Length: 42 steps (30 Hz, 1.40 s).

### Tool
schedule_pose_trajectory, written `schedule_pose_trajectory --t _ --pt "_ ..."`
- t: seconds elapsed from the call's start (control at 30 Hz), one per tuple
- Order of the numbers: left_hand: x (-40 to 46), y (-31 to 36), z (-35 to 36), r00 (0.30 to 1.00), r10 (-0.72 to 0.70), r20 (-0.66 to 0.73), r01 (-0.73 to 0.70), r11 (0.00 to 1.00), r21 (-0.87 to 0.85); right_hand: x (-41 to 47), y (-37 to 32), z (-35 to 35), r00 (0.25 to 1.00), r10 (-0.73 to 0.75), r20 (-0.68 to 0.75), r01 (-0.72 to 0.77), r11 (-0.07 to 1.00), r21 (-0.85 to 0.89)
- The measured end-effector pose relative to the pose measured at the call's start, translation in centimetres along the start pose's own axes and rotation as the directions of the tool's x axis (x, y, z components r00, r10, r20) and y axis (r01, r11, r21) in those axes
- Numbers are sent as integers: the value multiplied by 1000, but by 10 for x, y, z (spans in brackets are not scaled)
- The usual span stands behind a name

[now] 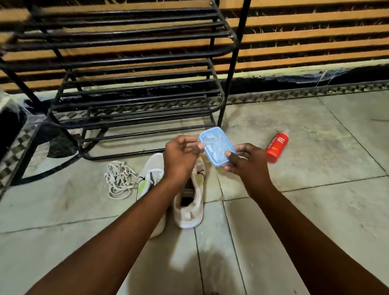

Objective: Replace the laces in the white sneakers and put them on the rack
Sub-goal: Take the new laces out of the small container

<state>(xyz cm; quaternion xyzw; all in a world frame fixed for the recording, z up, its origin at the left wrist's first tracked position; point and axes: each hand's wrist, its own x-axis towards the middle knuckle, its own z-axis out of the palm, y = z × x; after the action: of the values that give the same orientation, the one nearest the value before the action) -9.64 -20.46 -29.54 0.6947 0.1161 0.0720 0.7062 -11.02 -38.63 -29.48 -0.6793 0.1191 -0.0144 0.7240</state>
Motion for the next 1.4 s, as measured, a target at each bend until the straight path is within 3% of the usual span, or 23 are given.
schedule_pose_trajectory --t 0.1,0.2,0.5,0.77,1.0,1.4 --pt "8 18 -17 991 122 -48 -121 992 22 10 -21 36 998 -65 -19 65 998 24" --pt "11 39 -21 970 243 3 -242 968 60 22 -41 52 994 -106 -35 108 994 36" --pt "95 62 -38 882 326 339 -443 818 366 91 -74 104 976 -173 -130 161 982 -98" --pt "137 73 -24 874 236 425 -460 683 566 143 -87 122 962 -167 -217 108 960 -259" --pt "152 87 -12 894 86 441 -375 682 628 171 -92 133 952 -130 -277 53 961 -270" --pt "154 91 -7 880 31 473 -389 619 682 179 -82 122 970 -186 -156 128 938 -322"
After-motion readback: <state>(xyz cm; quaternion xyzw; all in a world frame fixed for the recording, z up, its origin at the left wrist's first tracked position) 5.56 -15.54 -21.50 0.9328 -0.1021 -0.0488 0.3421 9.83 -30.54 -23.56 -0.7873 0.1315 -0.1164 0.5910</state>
